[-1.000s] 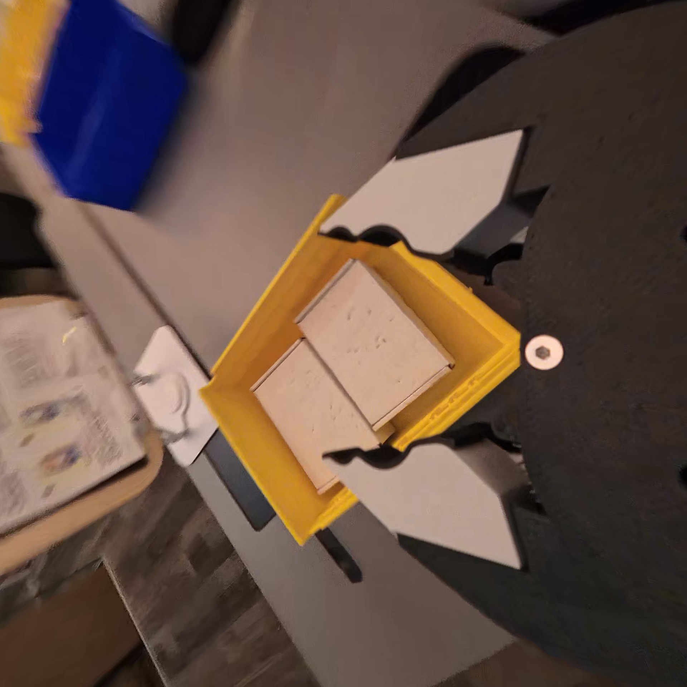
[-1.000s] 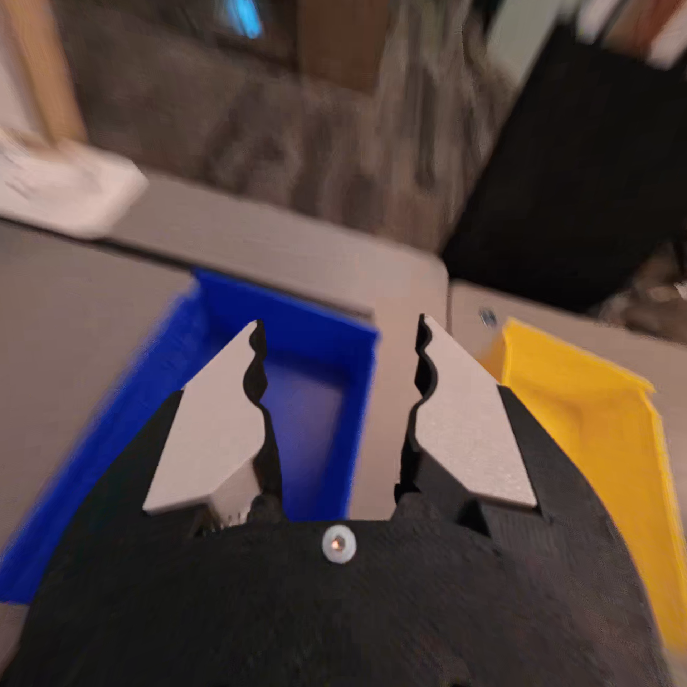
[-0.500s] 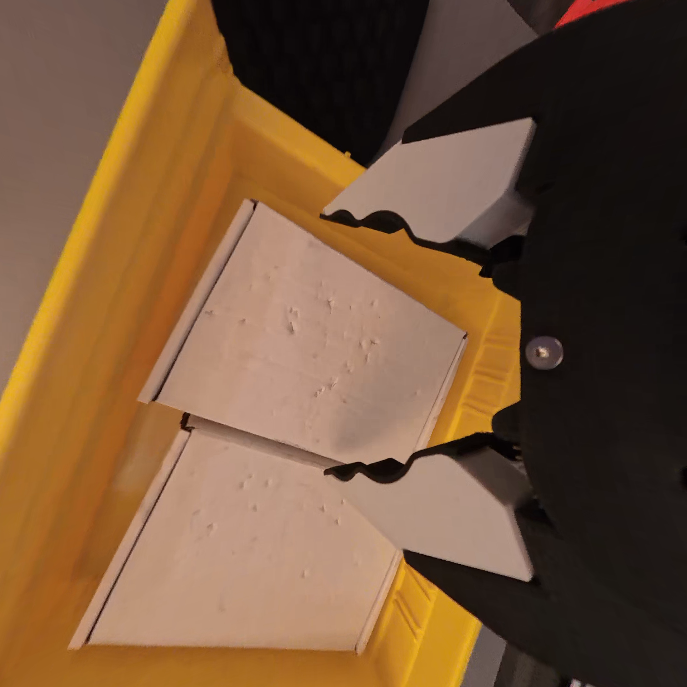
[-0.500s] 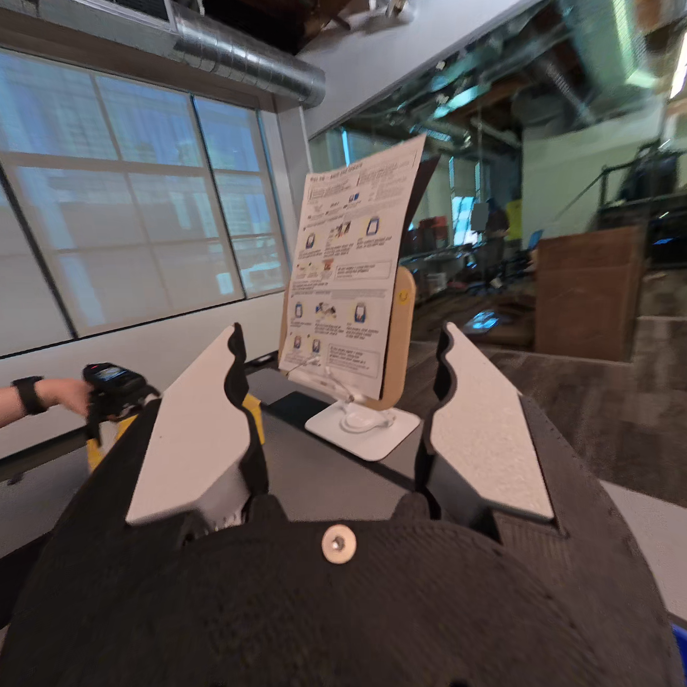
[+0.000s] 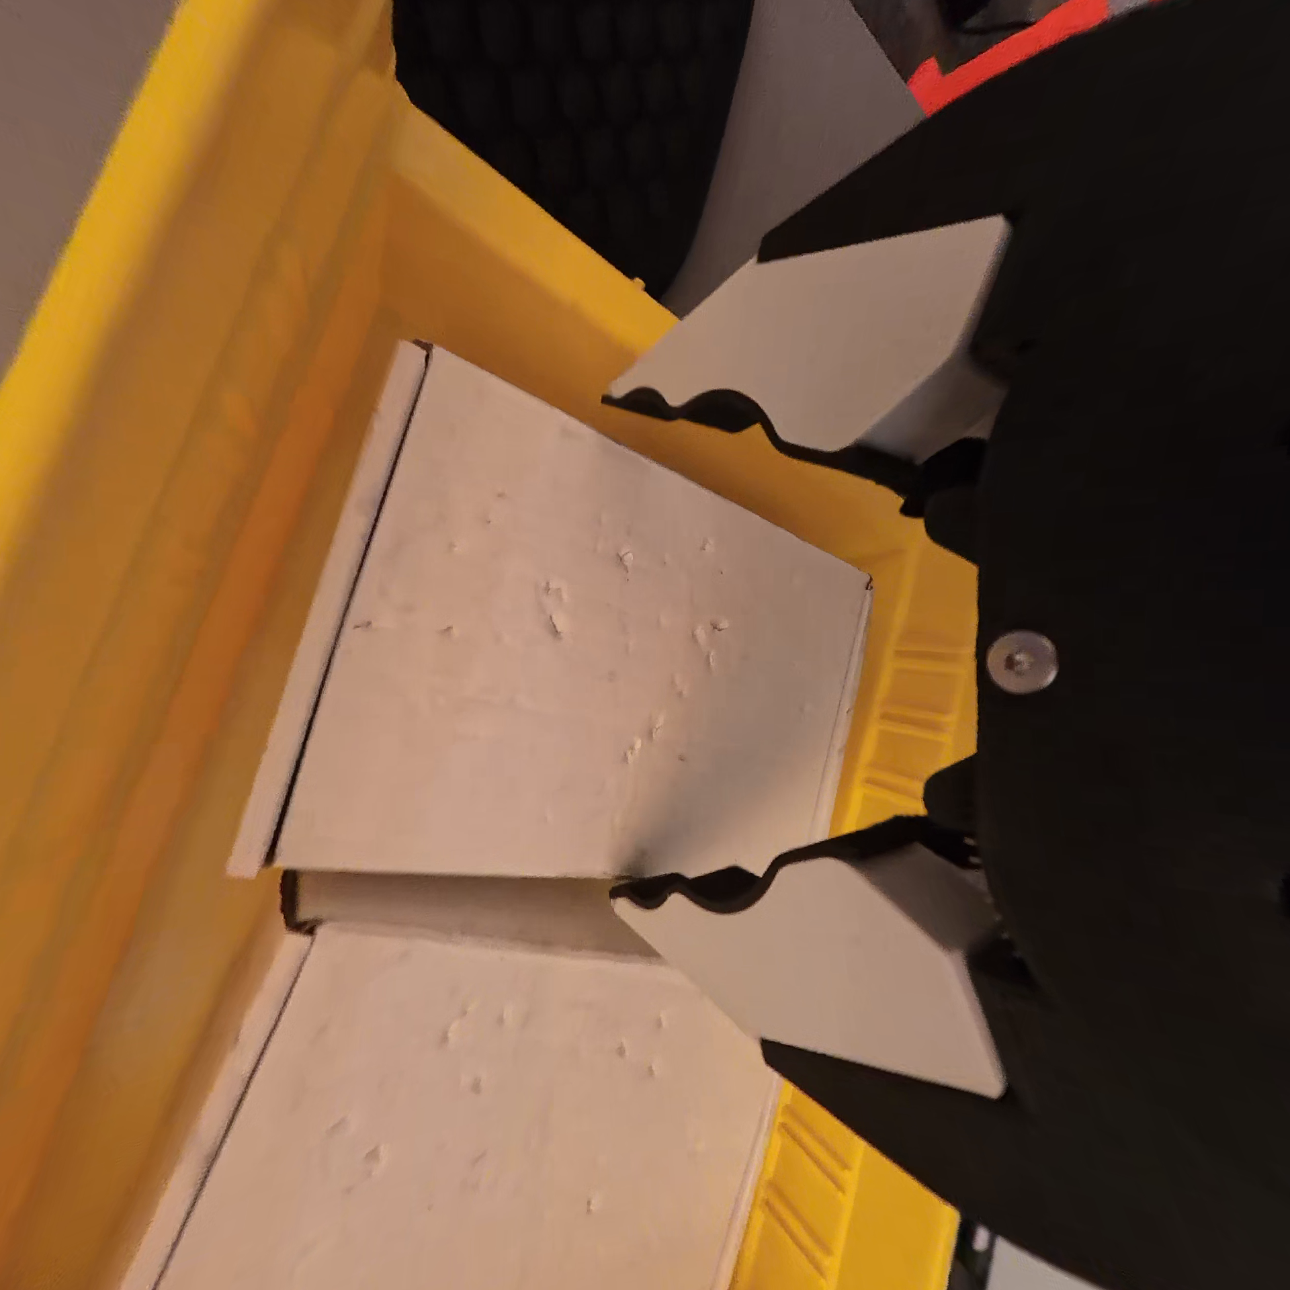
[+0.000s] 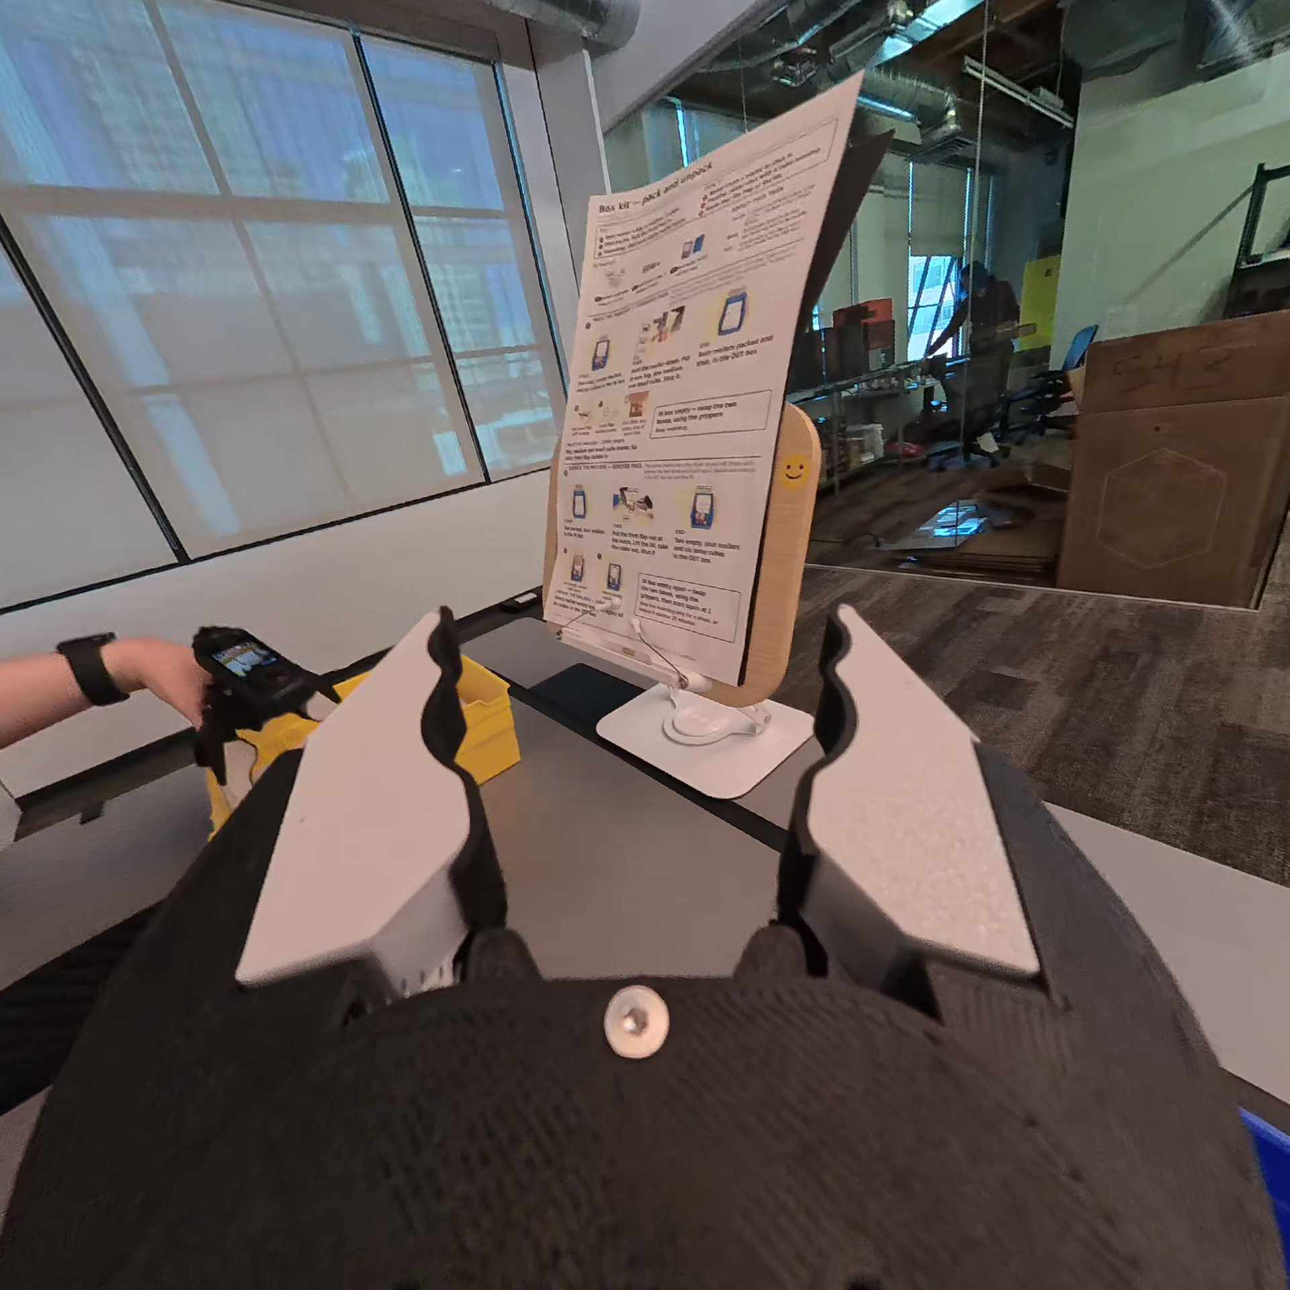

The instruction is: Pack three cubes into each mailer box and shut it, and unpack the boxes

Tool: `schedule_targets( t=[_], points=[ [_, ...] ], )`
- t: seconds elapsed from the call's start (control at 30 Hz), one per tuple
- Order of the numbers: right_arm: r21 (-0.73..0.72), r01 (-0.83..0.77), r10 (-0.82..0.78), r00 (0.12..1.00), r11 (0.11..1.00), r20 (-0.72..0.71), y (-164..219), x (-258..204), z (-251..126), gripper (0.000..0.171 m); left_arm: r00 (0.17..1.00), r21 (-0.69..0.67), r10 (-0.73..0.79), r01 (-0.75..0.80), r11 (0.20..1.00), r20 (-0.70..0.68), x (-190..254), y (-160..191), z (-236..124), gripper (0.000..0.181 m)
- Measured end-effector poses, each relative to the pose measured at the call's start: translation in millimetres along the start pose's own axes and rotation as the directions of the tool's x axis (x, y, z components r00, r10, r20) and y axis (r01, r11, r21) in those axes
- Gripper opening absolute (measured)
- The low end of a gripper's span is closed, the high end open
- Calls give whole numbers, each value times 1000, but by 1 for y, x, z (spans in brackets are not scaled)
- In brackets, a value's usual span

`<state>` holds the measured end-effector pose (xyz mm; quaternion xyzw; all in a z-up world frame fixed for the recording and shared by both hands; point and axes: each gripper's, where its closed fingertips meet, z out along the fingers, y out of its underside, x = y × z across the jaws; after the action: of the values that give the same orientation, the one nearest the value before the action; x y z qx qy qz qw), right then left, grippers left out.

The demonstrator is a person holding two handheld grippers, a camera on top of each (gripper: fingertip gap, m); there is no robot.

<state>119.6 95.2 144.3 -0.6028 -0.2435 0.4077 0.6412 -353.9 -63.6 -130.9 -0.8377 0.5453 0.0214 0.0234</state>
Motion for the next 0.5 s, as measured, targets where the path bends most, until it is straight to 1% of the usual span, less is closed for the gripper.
schedule_targets(
  t=[0.07,0.1,0.17,0.3,0.4,0.5],
  points=[
    [-3,-5,5,1000,1000,6,1,-3,2,102,1000,-47,16,-16,999,4,1,3,8,136],
    [-10,-1,1,1000,1000,5,3,-3,3,103,1000,-59,27,-26,998,8,0,4,11,137],
    [-27,8,-8,1000,1000,-1,7,-4,6,102,999,-61,44,-43,997,19,-3,2,15,133],
    [-49,24,-23,1000,999,12,12,-12,12,102,998,-45,68,-68,997,-2,-3,1,17,132],
    [-78,52,-49,998,996,34,15,-20,12,92,995,-66,100,-101,993,-10,-3,4,16,131],
    [-64,75,-73,997,995,26,7,-23,7,89,995,-62,102,-103,993,-23,1,4,16,132]
  ],
)
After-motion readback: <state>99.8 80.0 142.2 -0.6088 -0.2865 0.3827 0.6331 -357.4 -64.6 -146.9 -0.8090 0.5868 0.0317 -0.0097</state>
